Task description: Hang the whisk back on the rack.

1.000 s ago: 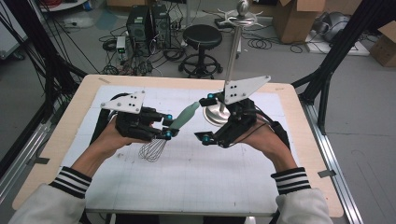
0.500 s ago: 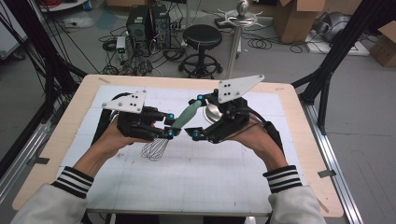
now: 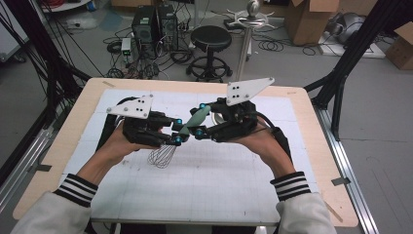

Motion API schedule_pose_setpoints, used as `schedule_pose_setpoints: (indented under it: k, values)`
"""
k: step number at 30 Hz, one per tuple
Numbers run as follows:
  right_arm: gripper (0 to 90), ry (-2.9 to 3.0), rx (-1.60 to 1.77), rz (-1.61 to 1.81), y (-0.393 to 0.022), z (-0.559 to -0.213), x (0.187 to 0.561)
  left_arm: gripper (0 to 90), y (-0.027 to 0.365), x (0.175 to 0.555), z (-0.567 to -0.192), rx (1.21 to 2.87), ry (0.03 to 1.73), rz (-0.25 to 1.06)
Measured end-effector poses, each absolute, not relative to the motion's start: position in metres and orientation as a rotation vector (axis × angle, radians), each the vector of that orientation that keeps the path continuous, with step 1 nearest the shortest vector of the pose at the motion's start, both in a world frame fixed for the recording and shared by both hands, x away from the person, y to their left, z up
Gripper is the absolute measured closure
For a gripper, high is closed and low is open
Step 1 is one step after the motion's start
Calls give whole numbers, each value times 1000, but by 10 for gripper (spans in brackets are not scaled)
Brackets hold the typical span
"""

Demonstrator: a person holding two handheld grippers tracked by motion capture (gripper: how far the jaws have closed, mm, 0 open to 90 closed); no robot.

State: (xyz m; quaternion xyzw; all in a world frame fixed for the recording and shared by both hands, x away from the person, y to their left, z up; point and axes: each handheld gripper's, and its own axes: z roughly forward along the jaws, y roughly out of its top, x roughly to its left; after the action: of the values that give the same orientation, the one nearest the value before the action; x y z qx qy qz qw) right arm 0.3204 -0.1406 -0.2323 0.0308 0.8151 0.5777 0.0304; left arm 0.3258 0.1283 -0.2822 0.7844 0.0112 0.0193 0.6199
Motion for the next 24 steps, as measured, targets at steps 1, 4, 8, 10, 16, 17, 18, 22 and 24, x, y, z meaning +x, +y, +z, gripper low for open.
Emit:
schedule_pose_setpoints:
  k: [1, 4, 8, 10, 16, 17, 18, 22, 24]
  values:
    - [486, 2512, 98, 1781, -140, -233, 320, 693, 128, 326, -282, 1803, 27, 43]
    - [501, 2516, 106, 1786, -140, -233, 320, 694, 129, 326, -282, 1806, 27, 44]
    - [549, 2513, 104, 1785, -140, -234, 320, 693, 129, 326, -282, 1810, 23, 50]
    - [562, 2502, 97, 1795, -139, -235, 319, 693, 130, 325, -282, 1807, 23, 49]
    - [583, 2496, 116, 1797, -140, -235, 319, 693, 130, 325, -282, 1806, 19, 54]
    - [597, 2494, 109, 1800, -140, -235, 319, 693, 130, 325, -282, 1807, 20, 54]
    - [608, 2498, 101, 1799, -140, -234, 319, 693, 130, 325, -282, 1803, 25, 50]
    - [645, 2496, 112, 1810, -141, -234, 319, 693, 129, 325, -282, 1805, 12, 55]
    - [649, 2500, 116, 1801, -141, -234, 319, 693, 129, 325, -282, 1810, 14, 62]
